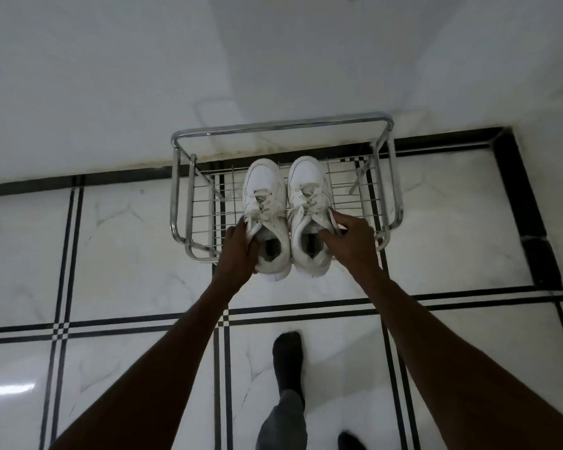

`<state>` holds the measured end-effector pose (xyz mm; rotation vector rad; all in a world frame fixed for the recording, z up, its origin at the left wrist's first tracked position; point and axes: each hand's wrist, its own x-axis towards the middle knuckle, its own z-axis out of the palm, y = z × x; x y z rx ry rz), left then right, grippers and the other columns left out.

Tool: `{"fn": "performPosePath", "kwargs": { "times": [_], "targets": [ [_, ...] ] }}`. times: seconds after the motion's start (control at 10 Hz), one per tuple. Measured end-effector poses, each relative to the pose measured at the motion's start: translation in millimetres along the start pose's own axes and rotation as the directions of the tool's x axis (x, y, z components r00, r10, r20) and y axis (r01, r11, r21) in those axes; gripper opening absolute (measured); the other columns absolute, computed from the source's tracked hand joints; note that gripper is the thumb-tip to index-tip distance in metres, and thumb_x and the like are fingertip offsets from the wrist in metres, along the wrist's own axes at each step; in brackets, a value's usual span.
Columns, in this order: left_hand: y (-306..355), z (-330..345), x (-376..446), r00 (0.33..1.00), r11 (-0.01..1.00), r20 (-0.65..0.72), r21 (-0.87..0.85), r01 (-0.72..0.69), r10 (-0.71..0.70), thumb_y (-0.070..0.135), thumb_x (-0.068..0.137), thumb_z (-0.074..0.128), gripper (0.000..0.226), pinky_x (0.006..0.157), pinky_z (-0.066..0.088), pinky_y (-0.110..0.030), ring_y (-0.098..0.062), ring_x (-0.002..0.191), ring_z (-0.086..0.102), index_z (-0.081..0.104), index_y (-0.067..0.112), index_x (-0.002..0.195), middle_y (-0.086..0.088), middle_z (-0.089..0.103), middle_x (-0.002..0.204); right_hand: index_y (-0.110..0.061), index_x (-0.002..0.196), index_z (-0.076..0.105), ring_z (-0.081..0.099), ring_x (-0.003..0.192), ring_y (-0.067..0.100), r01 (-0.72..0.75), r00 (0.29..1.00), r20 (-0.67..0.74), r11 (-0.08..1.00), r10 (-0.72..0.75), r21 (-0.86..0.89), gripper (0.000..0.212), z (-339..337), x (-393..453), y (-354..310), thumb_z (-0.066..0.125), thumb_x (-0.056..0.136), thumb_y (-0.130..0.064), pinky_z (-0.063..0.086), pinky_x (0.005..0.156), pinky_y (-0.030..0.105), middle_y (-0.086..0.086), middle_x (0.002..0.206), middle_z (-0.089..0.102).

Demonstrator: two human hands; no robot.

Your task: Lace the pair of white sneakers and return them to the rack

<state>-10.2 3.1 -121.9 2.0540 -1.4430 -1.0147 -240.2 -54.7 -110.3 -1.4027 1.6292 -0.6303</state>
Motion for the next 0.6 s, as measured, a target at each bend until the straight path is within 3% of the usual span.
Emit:
{"fn": "performPosePath", "kwargs": {
  "times": [0.2, 0.3, 0.4, 0.5, 0.6],
  "targets": [
    [-11, 9, 44, 0.999, 0.999, 0.026, -0.013, 0.036, -0.035, 0.012, 0.100, 0.051, 0.043, 0.089, 0.046, -0.033, -0.024, 0.105, 0.053, 0.045, 0.003, 0.141, -0.022, 0.054, 0.125, -0.012, 0.119, 0.072, 0.072, 0.087, 0.016, -0.030, 0.999, 0.015, 0.999, 0.031, -0.029, 0.046, 20, 44, 10, 0.076, 0.076, -0.027, 0.060, 0.079, 0.037, 0.005, 0.098, 0.078],
    [-15, 13, 49, 0.998, 0.998, 0.033, -0.029, 0.052, -0.051, 0.013, 0.100, 0.051, 0.043, 0.086, 0.046, -0.029, -0.024, 0.106, 0.053, 0.045, 0.003, 0.141, -0.019, 0.052, 0.124, -0.010, 0.120, 0.071, 0.072, 0.093, 0.018, -0.040, 0.999, 0.016, 0.997, 0.041, -0.063, 0.046, 25, 48, 19, 0.077, 0.078, -0.028, 0.060, 0.083, 0.039, 0.006, 0.103, 0.078],
    [-16, 7, 49, 0.996, 0.997, 0.059, -0.034, 0.072, -0.070, 0.024, 0.097, 0.055, 0.048, 0.081, 0.058, -0.035, -0.029, 0.108, 0.059, 0.045, 0.009, 0.142, -0.014, 0.055, 0.123, -0.010, 0.125, 0.067, 0.071, 0.104, 0.021, -0.047, 0.998, 0.028, 0.995, 0.050, -0.089, 0.049, 24, 45, 16, 0.075, 0.081, -0.029, 0.058, 0.092, 0.041, 0.007, 0.112, 0.076],
    [-20, 3, 51, 0.996, 0.996, 0.043, 0.039, 0.083, -0.084, 0.049, 0.091, 0.056, 0.067, 0.095, 0.055, -0.050, -0.032, 0.124, 0.058, 0.038, 0.017, 0.147, -0.014, 0.057, 0.137, -0.009, 0.133, 0.059, 0.063, 0.119, 0.026, -0.024, 0.996, 0.083, 0.988, 0.037, -0.150, 0.057, 23, 46, 9, 0.073, 0.084, -0.033, 0.051, 0.101, 0.038, 0.009, 0.126, 0.069],
    [-17, -3, 56, 0.992, 0.985, -0.004, 0.118, 0.122, -0.122, 0.065, 0.088, 0.054, 0.083, 0.099, 0.052, -0.057, -0.035, 0.134, 0.051, 0.029, 0.019, 0.152, -0.016, 0.046, 0.150, -0.007, 0.142, 0.045, 0.048, 0.134, 0.030, -0.023, 0.998, 0.048, 0.962, 0.038, -0.271, 0.074, 13, 42, 1, 0.073, 0.083, -0.042, 0.043, 0.105, 0.040, 0.015, 0.143, 0.052]
  ]
}}
